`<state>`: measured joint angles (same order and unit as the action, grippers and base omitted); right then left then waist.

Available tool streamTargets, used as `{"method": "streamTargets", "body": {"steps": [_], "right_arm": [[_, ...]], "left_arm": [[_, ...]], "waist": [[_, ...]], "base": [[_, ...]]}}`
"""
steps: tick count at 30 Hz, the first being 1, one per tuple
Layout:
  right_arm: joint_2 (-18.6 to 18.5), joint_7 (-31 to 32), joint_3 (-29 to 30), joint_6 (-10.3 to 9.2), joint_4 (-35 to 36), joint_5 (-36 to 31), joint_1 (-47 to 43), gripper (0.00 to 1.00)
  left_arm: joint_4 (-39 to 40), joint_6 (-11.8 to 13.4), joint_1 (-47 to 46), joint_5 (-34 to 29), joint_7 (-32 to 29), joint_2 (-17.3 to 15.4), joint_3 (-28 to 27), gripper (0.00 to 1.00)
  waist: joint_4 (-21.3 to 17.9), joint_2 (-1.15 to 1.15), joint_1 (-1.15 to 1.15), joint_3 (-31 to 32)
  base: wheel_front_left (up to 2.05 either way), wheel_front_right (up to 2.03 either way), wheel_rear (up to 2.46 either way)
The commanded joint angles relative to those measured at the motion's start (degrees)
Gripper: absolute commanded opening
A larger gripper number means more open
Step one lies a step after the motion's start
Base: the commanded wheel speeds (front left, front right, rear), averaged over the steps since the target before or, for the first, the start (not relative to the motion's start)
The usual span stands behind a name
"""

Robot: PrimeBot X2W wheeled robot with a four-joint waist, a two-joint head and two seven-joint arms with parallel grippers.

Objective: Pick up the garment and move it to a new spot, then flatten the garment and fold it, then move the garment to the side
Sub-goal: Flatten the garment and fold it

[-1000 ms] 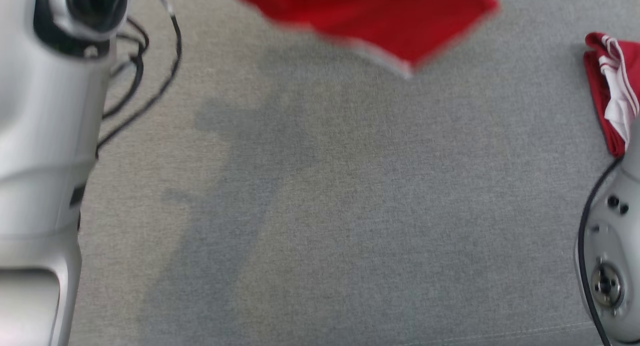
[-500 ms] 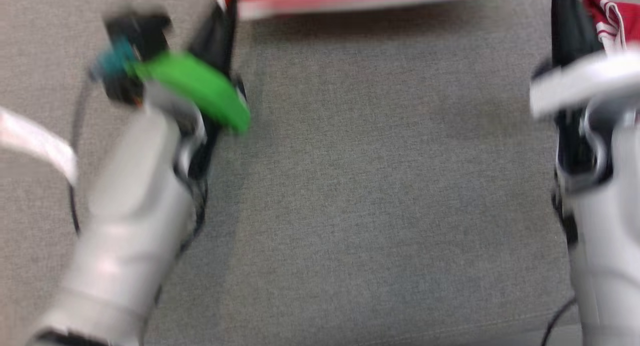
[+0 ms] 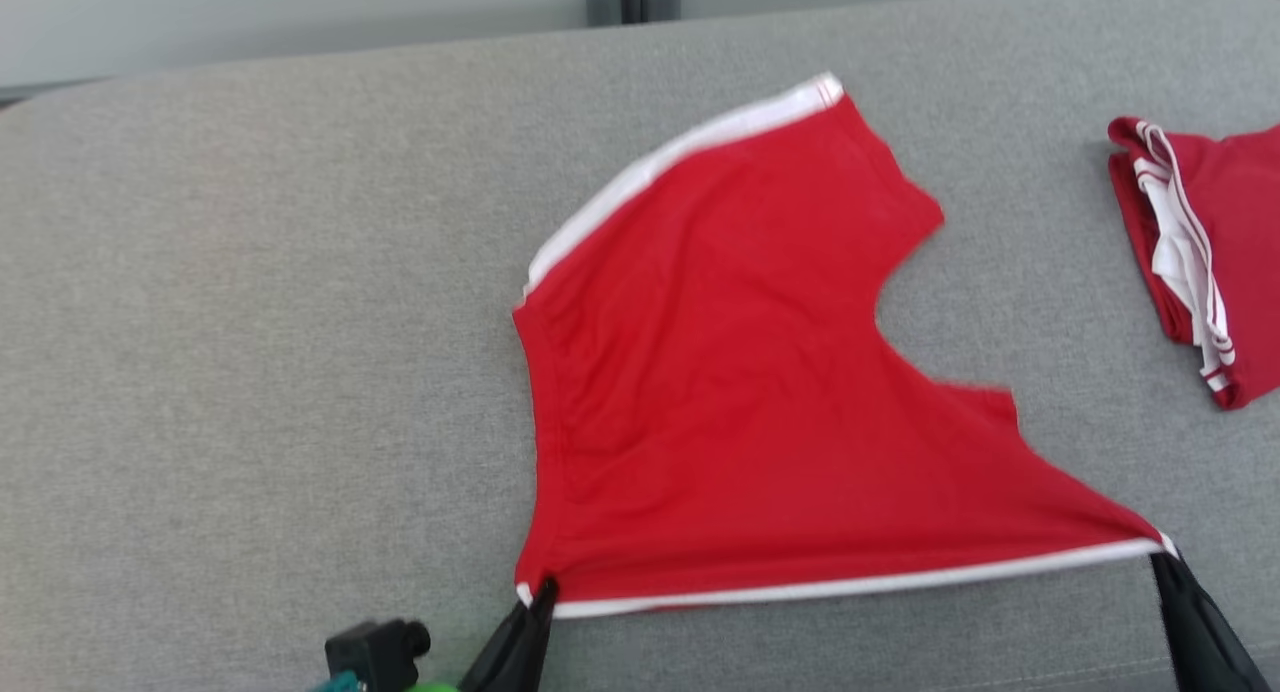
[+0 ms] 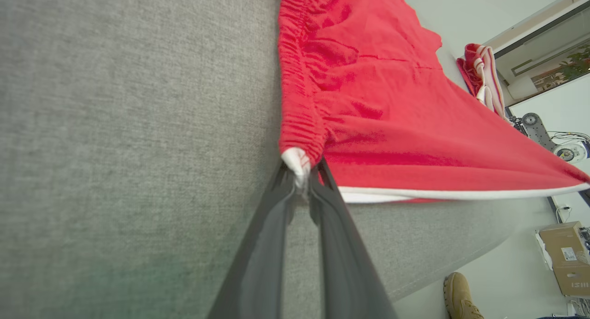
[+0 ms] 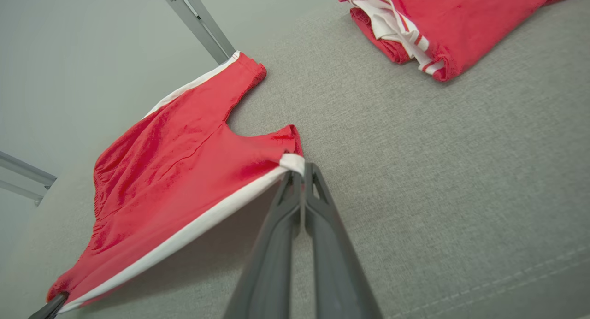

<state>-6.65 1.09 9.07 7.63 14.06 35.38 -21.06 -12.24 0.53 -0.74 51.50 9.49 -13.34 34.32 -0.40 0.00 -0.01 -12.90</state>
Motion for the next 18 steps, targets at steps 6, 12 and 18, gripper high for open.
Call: {"method": "streamTargets", "body": {"steps": [6, 12, 18], "right_arm": [[-0.3, 2.4, 5.1, -0.25, 6.1, 1.2, -0.8, 0.00], [-4.3, 7.4, 3.3, -0.20, 2.3, -1.1, 14.1, 0.00], [-8.8, 12.7, 0.0, -0.17, -7.0, -3.1, 31.6, 0.00]], "left_arm": [[15.1, 4.2, 5.6, 6.2, -4.6, -0.3, -1.6, 0.00], [19.0, 5.5, -3.3, 12.4, -11.4, 4.3, -2.4, 0.00], [15.5, 8.2, -15.0, 14.2, -14.5, 8.0, -4.0, 0.00]], "waist": [[3.2, 0.00, 0.01, 2.7], [5.4, 0.00, 0.01, -2.6], [8.3, 0.00, 0.01, -8.6]], "base": [[0.00, 0.00, 0.00], [0.00, 0.00, 0.00], [0.00, 0.00, 0.00]]}}
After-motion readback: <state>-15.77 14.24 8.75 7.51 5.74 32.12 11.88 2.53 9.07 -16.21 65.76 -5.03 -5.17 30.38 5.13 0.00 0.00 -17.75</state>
